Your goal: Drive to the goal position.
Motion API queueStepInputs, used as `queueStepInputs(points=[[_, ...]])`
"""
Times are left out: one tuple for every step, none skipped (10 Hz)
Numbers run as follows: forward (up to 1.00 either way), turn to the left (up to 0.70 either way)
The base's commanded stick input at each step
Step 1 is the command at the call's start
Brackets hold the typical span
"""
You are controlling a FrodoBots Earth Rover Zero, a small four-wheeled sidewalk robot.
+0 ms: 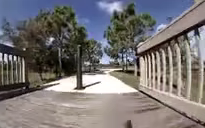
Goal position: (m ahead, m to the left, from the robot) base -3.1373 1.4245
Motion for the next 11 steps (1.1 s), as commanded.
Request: queueStepInputs(points=[[0.85, 0.00], [0.85, 0.00], [0.85, 0.00], [0.85, 0.00], [0.85, 0.00], [0.85, 0.00], [0.85, 0.00], [0.85, 0.00], [0.85, 0.00], [0.85, 0.00], [0.85, 0.00]])
